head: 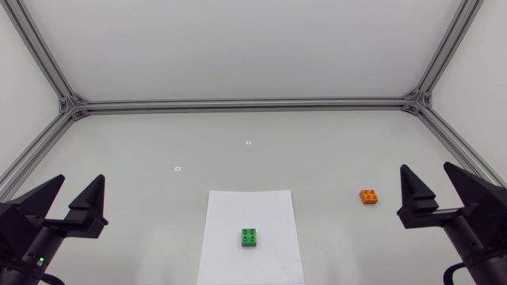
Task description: Pick up the orange 2x2 brick with the right arm and stack it on top of the green 2x2 brick in the center
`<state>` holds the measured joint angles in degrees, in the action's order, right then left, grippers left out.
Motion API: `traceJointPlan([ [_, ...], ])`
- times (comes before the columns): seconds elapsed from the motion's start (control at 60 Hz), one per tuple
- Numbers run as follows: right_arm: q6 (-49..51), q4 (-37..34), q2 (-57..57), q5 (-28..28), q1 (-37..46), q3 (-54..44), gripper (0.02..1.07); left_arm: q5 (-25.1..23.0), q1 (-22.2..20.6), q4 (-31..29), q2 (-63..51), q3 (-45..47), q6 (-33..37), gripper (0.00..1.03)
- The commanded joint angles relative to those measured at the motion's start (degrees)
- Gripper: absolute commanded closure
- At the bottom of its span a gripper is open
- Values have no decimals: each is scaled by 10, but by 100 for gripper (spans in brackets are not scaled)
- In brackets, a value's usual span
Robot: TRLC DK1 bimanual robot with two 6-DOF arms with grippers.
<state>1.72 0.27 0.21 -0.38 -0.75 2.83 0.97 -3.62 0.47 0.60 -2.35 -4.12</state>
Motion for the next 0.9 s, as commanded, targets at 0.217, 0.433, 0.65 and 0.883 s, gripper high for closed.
traceJointPlan([
  [0.217,3,4,6,-2,2,38,6,2,-5,-6,3,23,-12,4],
  [0.433,2,4,84,-3,0,81,6,2,-5,-6,3,23,-12,4],
  [0.65,1,16,145,-2,0,118,6,2,-5,-6,3,23,-11,4],
  [0.883,0,10,214,-1,1,170,6,2,-5,-6,3,23,-12,4],
])
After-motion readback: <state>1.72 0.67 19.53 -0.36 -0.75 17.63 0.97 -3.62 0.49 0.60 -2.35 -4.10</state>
